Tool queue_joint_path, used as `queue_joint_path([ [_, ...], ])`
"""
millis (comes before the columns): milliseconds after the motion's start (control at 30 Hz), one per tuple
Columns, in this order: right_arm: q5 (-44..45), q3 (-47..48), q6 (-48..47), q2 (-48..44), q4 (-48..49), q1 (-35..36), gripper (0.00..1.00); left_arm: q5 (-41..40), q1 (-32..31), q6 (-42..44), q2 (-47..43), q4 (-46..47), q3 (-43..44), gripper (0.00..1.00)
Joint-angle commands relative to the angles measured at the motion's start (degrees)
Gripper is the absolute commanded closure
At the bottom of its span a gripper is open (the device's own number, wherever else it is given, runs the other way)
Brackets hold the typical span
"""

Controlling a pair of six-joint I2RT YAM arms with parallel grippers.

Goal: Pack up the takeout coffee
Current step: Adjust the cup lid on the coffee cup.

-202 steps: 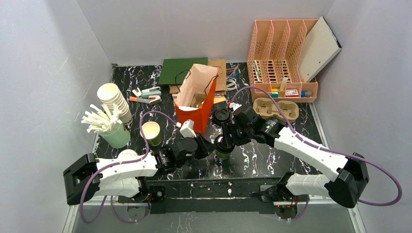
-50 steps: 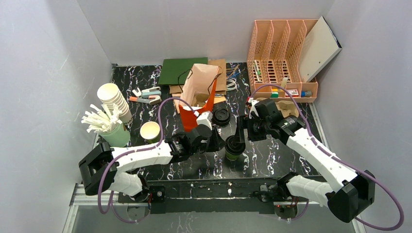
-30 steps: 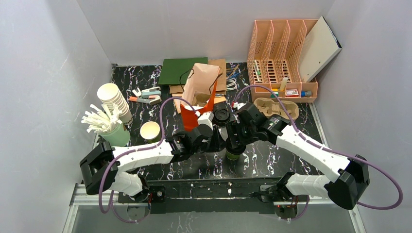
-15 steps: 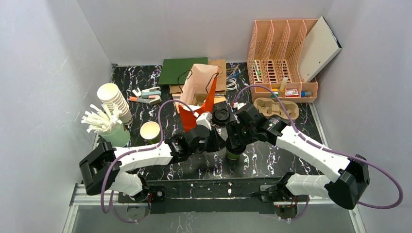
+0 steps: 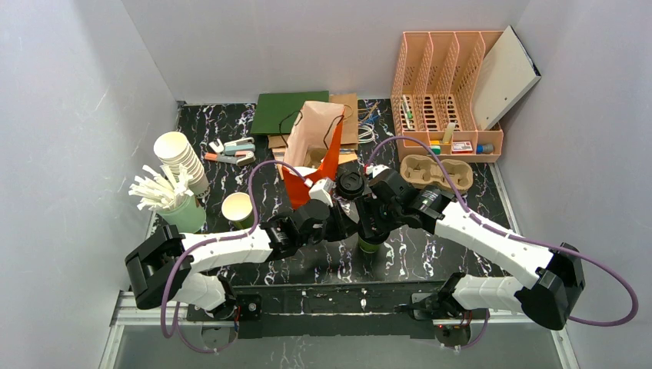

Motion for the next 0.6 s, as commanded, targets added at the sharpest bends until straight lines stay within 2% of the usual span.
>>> queue_joint_path([
  [0,-1.6,-3.1,1.4,2.3,-1.2,1.5,0.18,-1.4,0.1,-0.2,1.7,-3.3,-2.9,0.90],
  [233,-1.2,-4.6,1.7,2.6,-0.3,2.0,0.19,-0.6,0.1,-1.1,2.8,-1.6,-4.4,0.91],
  [567,0.0,-6.2,2.4,3.3,0.1,2.8,0.18,-2.3,0.1,-0.5,2.2,-5.1,-4.4,0.92],
])
